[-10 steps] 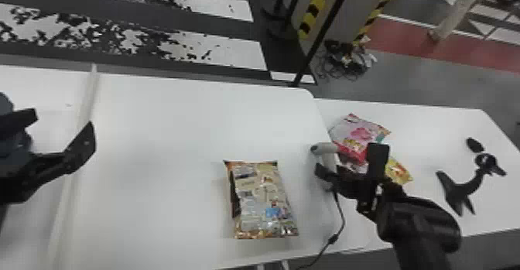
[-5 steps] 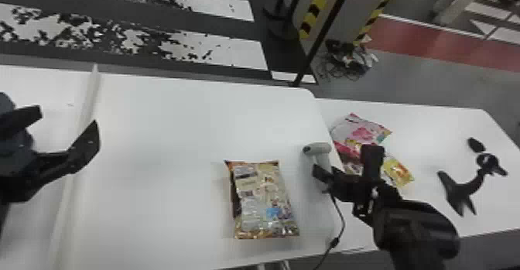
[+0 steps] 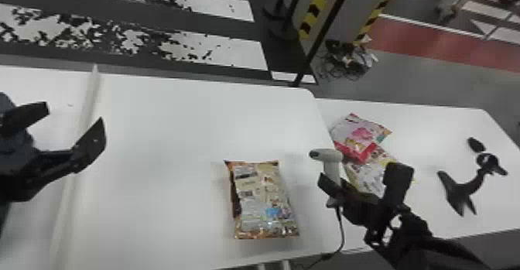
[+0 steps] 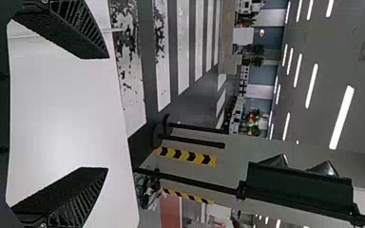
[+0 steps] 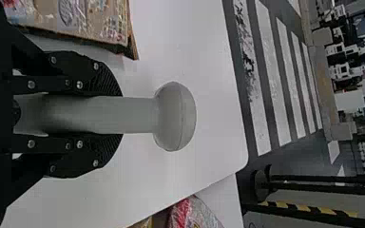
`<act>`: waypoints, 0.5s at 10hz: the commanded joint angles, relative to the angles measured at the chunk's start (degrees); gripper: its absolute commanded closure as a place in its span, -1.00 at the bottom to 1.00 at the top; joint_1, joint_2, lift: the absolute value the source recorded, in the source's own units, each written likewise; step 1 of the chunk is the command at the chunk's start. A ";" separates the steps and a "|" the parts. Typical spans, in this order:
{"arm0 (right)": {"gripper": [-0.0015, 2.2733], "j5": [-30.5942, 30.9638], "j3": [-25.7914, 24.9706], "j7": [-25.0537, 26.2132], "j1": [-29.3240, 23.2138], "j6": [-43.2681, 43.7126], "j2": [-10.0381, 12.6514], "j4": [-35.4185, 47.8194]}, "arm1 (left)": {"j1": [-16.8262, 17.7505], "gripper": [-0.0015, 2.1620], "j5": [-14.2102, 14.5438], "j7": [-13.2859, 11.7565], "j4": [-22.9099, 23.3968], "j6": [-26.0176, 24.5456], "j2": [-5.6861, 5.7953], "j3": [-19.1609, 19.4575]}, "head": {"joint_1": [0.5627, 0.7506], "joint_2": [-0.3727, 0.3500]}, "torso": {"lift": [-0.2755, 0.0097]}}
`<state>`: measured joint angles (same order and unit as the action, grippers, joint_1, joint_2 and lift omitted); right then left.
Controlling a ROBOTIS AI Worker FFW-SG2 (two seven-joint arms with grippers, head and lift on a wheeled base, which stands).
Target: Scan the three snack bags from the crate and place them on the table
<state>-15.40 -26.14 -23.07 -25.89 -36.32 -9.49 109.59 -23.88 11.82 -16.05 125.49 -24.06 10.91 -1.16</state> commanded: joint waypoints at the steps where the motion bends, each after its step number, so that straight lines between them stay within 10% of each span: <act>1: 0.98 -1.13 -0.22 0.04 -6.19 -3.20 3.52 9.24 | 0.51 -0.98 0.14 0.05 0.02 -0.51 0.34 -0.69 | 0.41 -0.90 | 0.50; 5: 0.98 -3.32 5.14 0.92 -15.07 -6.89 8.61 22.95 | -1.43 -0.98 0.14 5.15 2.31 0.19 0.95 -0.78 | 0.41 -0.66 | 0.50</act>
<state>-18.76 -22.26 -22.10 -39.98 -42.06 -1.46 130.90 -24.94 11.96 -10.86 127.64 -23.99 11.82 -2.12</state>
